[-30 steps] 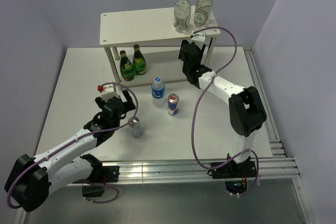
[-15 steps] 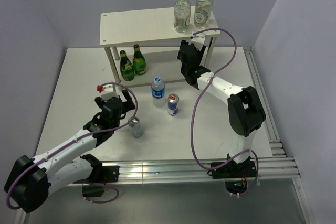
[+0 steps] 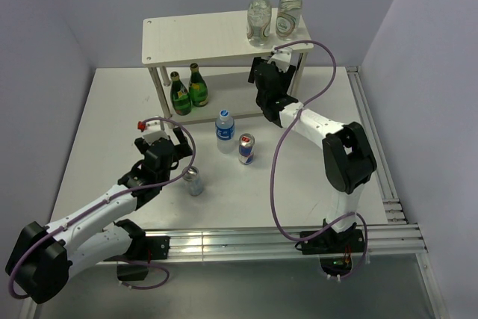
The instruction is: Place and organize the beverage onto the shelf
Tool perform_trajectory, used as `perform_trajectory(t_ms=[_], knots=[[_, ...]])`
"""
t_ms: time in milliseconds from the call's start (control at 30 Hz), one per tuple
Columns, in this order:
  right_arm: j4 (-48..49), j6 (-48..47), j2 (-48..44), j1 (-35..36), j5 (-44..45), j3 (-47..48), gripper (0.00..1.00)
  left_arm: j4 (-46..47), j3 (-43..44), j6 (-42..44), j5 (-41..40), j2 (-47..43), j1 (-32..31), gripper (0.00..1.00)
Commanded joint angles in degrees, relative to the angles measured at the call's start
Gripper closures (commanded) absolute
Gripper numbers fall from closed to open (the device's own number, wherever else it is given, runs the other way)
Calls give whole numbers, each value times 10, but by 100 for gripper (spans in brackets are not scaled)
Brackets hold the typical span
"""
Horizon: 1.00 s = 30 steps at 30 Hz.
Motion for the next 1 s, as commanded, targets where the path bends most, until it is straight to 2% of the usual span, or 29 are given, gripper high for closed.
perform_trajectory(t_ms=[0,367,433,567,767,967], knots=[[-61,0,35,3,-6,-1,8,7,13,5,-3,-12,2,1],[-60,9,13,7,0,-31,7,7,13,4,-4,-12,3,1],[-59,12,-6,10,-4,-46,7,7,12,4,-5,-13,2,1],[-65,3,-40,21,-30,-69,0,7,11,3,-5,-16,3,1],[-68,6,-80,32,-67,-110,0,5,11,3,-6,-21,3,1],[-81,23,-153,79,-38,-169,0,2,11,2,-8,-24,3,1]])
